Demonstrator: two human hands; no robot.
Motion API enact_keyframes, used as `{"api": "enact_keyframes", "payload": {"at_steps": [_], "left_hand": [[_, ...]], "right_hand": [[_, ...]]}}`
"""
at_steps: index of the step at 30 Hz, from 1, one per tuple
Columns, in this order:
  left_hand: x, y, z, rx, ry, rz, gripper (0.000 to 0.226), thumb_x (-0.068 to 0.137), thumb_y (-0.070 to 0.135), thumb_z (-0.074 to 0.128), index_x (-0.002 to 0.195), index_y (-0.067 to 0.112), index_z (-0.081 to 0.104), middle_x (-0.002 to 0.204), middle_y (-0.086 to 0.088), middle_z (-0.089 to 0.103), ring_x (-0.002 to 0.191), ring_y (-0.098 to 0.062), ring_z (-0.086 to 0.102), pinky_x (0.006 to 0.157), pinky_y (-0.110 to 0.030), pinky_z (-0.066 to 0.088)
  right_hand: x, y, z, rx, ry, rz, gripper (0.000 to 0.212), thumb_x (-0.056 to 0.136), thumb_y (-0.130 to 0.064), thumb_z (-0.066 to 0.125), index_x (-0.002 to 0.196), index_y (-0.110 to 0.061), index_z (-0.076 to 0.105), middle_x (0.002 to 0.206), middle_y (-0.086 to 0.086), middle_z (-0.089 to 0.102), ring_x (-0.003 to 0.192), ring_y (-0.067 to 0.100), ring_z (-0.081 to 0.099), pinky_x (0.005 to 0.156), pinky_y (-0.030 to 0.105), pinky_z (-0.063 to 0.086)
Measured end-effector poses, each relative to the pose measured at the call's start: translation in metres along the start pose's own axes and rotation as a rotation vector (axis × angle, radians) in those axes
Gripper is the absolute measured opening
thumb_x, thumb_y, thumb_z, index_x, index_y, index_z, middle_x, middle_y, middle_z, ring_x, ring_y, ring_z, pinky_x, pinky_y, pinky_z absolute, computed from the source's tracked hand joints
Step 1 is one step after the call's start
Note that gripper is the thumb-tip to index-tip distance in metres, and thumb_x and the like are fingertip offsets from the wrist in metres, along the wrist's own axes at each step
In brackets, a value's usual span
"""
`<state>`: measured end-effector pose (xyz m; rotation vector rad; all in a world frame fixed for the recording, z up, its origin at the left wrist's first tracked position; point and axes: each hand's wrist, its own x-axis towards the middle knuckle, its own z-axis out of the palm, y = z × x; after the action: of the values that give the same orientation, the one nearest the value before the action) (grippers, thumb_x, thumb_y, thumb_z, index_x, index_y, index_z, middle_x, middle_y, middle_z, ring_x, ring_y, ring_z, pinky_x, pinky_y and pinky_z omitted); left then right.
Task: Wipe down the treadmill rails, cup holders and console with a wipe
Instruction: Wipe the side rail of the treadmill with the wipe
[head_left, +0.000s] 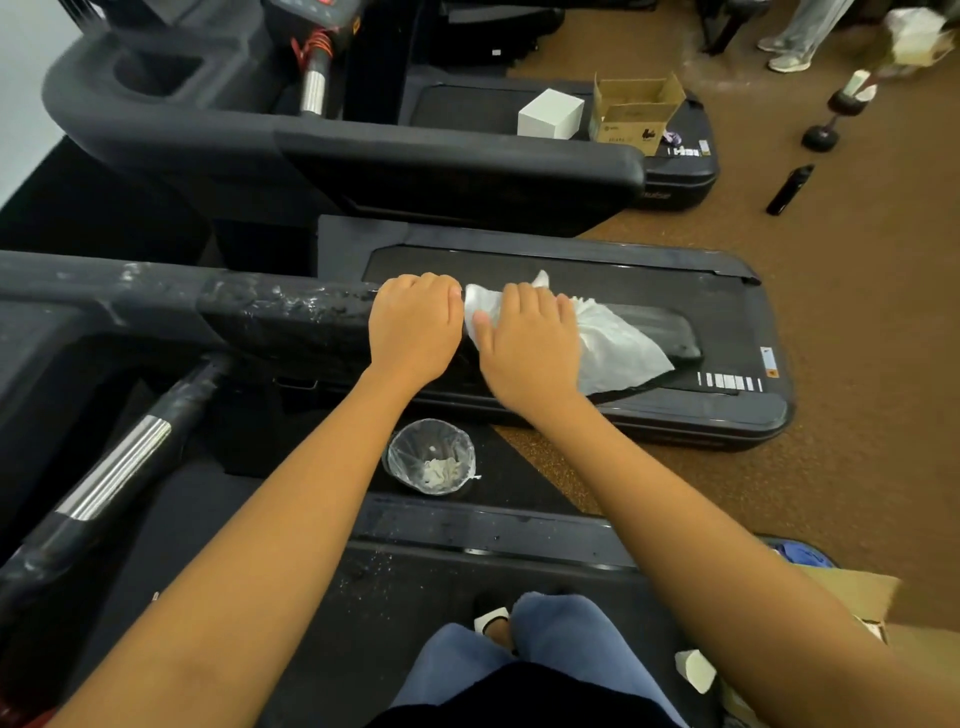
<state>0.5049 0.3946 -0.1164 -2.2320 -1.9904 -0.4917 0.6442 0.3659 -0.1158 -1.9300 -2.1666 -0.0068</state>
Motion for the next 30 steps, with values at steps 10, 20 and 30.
{"api": "enact_keyframes", "payload": {"at_steps": [10,20,30], "left_hand": [[-0.001,0.006,-0.006,-0.047,-0.013,-0.039,0.057,0.098,0.029,0.017,0.093,0.014,0.071,0.078,-0.001,0.068,0.073,-0.019,0.06,0.078,-0.035,0.043],[-0.003,0.016,-0.004,-0.064,-0.004,-0.149,0.04,0.101,0.021,0.031,0.107,0.013,0.07,0.102,-0.005,0.071,0.097,-0.023,0.062,0.095,-0.037,0.039],[-0.007,0.084,0.012,-0.1,0.112,-0.317,0.038,0.096,0.02,0.033,0.099,0.014,0.071,0.1,0.001,0.07,0.105,-0.018,0.059,0.104,-0.034,0.033]], "right_hand": [[-0.014,0.046,-0.001,-0.025,0.086,0.228,0.06,0.097,-0.052,0.021,0.112,-0.006,0.057,0.111,0.011,0.06,0.111,0.033,0.05,0.105,0.048,0.03],[-0.012,0.072,-0.009,0.019,0.015,-0.219,0.05,0.097,-0.043,0.025,0.122,-0.009,0.051,0.113,0.006,0.058,0.103,0.027,0.053,0.095,0.04,0.039],[0.014,0.084,-0.018,0.004,-0.135,-0.43,0.053,0.094,-0.044,0.018,0.104,-0.008,0.057,0.091,0.007,0.062,0.08,0.028,0.059,0.066,0.036,0.033]]}}
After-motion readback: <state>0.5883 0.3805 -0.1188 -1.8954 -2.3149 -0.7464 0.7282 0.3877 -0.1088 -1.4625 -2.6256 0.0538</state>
